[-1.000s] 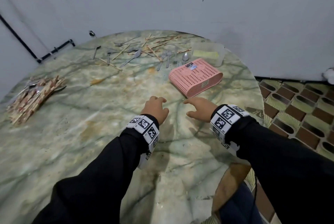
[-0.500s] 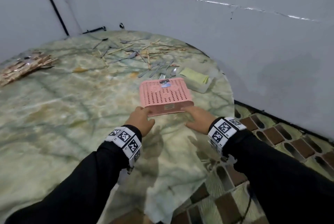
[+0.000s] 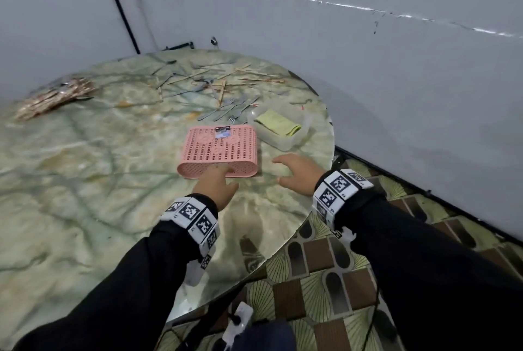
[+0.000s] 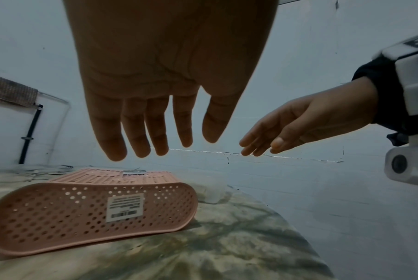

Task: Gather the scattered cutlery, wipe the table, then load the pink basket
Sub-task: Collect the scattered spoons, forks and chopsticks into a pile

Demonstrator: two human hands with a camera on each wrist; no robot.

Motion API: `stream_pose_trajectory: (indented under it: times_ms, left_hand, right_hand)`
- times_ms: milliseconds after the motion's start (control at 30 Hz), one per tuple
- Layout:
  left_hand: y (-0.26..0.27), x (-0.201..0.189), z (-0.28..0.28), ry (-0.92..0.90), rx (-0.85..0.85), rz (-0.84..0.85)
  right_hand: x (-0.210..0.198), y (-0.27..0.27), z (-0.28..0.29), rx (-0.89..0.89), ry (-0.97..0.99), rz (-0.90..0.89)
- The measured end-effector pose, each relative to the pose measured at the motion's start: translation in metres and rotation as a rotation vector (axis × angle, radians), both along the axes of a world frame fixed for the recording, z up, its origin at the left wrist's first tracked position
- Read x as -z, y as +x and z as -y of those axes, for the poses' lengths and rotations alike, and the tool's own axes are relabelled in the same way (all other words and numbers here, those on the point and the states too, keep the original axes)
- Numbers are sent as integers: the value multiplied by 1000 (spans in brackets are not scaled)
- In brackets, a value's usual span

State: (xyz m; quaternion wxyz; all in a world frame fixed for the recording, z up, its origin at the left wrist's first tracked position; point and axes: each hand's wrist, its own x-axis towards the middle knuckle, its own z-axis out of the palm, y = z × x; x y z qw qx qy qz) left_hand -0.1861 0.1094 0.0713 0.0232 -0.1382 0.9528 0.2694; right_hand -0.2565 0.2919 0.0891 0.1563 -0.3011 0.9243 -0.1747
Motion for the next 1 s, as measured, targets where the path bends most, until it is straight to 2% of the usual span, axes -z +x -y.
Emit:
stream_pose_trajectory:
  times_ms: [333, 600, 700, 1000]
  left_hand:
    - [-67, 9, -50, 26, -36, 27]
    - [-159, 9, -63, 101, -112, -6]
    - [-194, 6, -72, 69, -129, 8]
    - [-251, 23, -109, 47, -205, 47]
  right_hand:
    - [17, -69, -31, -44, 0, 35]
    - [23, -167, -38, -118, 44, 40]
    - [20, -206, -40, -148, 49, 35]
    - [20, -308, -40, -256, 26, 53]
